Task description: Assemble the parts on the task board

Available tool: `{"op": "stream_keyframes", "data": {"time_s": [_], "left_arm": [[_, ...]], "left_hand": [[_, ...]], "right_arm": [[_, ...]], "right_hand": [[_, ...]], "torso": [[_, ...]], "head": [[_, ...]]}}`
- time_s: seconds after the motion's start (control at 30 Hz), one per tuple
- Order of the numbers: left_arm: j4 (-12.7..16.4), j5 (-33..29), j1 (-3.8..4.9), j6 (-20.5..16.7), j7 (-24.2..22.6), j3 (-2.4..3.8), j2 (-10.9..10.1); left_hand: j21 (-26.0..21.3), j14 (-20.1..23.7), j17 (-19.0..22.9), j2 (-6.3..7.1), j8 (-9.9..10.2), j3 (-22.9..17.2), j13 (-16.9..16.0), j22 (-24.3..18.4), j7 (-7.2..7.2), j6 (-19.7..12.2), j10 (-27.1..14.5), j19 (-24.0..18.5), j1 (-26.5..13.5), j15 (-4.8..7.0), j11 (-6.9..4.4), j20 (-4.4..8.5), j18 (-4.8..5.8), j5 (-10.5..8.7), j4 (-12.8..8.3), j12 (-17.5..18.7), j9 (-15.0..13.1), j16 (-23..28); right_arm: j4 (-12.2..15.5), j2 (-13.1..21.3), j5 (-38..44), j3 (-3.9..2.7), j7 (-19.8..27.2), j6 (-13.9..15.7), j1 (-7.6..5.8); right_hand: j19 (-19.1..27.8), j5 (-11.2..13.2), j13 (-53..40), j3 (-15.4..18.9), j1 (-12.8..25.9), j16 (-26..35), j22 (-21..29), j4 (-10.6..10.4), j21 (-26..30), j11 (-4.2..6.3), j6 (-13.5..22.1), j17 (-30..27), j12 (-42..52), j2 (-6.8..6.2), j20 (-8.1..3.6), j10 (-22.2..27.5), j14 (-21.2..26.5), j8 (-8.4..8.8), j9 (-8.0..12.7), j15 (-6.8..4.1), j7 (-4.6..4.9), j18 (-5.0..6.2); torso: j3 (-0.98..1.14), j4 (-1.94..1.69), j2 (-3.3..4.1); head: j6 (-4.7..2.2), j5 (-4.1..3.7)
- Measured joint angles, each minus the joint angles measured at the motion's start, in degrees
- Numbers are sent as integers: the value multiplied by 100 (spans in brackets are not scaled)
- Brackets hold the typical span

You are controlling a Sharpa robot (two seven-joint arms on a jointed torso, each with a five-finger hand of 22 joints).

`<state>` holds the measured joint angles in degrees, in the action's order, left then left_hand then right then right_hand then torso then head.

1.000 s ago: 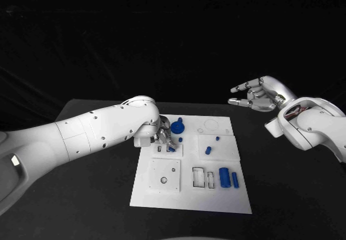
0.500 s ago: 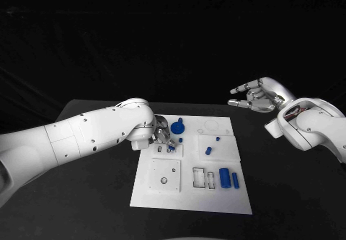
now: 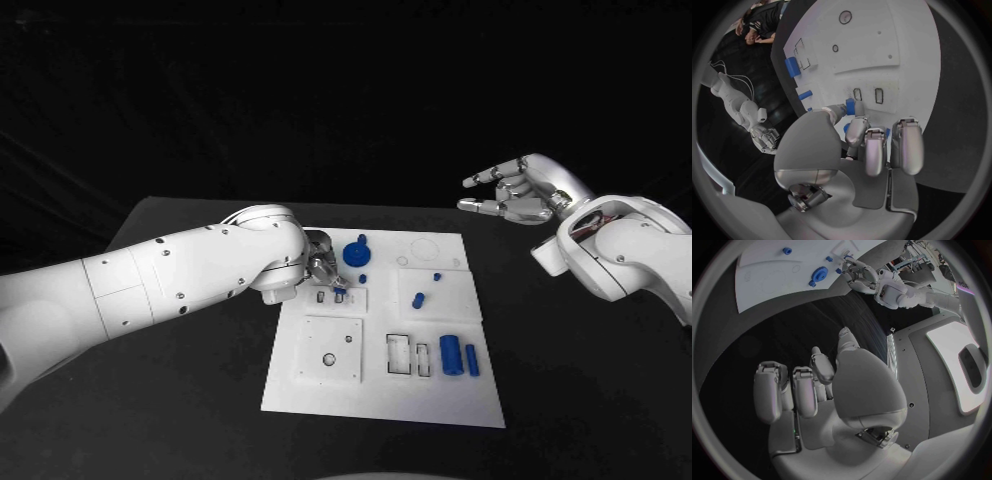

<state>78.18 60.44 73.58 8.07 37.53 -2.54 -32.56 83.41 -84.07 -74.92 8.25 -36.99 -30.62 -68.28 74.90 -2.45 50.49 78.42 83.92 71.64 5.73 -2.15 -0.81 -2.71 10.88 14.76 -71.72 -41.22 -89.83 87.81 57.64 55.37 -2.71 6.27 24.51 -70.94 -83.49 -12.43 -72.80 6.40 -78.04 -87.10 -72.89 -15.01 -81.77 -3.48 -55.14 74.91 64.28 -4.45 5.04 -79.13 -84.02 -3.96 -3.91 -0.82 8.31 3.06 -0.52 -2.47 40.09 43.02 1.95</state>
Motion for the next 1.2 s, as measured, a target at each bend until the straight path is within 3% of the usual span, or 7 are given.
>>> {"op": "stream_keyframes", "data": {"time_s": [0.53,1.2], "left_arm": [[-48,438,-34,261,42,-3,28],[-24,479,-54,572,47,5,48]], "left_hand": [[0,0,1,68,1,-77,7,0,2,39,0,0,-68,0,0,0,0,55,-77,0,-9,0],[0,0,1,87,-12,-93,2,0,10,70,0,0,-87,0,0,0,0,54,-93,0,-15,0]], "right_arm": [[-5,-5,0,1,-4,-20,1],[-9,-16,0,1,-8,-52,1]], "right_hand": [[0,0,0,0,0,0,0,0,0,0,0,-1,0,0,0,0,0,0,0,0,0,0],[22,0,-1,0,0,0,0,0,0,0,0,-1,0,0,-21,0,0,0,0,0,0,0]], "torso": [[-3,12,3],[0,13,3]], "head": [[23,39],[49,43]]}}
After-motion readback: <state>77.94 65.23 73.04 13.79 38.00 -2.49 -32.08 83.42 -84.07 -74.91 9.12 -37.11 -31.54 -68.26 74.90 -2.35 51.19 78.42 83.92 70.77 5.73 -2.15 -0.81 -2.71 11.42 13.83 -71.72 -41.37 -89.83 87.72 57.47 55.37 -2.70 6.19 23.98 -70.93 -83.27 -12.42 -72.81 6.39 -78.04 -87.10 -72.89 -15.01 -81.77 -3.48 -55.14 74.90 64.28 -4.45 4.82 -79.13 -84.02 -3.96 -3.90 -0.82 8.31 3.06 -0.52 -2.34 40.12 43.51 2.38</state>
